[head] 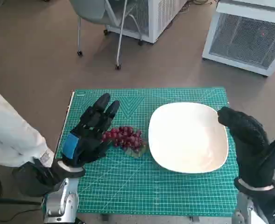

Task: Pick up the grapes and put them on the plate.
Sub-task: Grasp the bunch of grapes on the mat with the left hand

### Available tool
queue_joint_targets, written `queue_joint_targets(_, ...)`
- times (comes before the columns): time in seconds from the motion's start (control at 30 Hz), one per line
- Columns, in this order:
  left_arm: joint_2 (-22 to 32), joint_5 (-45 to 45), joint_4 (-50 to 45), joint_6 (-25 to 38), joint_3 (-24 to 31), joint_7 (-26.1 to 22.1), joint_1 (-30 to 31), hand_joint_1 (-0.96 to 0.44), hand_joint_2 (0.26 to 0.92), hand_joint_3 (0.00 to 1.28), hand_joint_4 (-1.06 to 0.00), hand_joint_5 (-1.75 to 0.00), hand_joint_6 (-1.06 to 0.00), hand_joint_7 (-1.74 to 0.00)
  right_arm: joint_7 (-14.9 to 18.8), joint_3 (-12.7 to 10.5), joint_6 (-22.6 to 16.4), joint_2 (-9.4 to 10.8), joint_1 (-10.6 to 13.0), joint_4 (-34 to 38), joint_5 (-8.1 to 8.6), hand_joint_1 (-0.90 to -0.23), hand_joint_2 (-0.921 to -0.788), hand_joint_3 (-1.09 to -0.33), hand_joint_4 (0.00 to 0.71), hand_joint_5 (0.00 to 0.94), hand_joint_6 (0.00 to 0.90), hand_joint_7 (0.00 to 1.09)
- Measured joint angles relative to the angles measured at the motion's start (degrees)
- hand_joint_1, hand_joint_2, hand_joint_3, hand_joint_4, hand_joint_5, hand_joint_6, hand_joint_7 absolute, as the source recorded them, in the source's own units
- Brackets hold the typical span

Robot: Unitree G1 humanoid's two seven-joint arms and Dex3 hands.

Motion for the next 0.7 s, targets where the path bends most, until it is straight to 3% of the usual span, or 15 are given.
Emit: queue_joint_targets(0.7,0.07,0.0,0.0,0.5,0.01,-0.14,-0.01,-0.45,0.921,0.34,-0.18,0.0,-0.19,-0.14,-0.05,0.0,0.0,0.0,0.0,0.02,-0.12,-0.505,-0.921,-0.546,0.487,0.002,0.171,0.61)
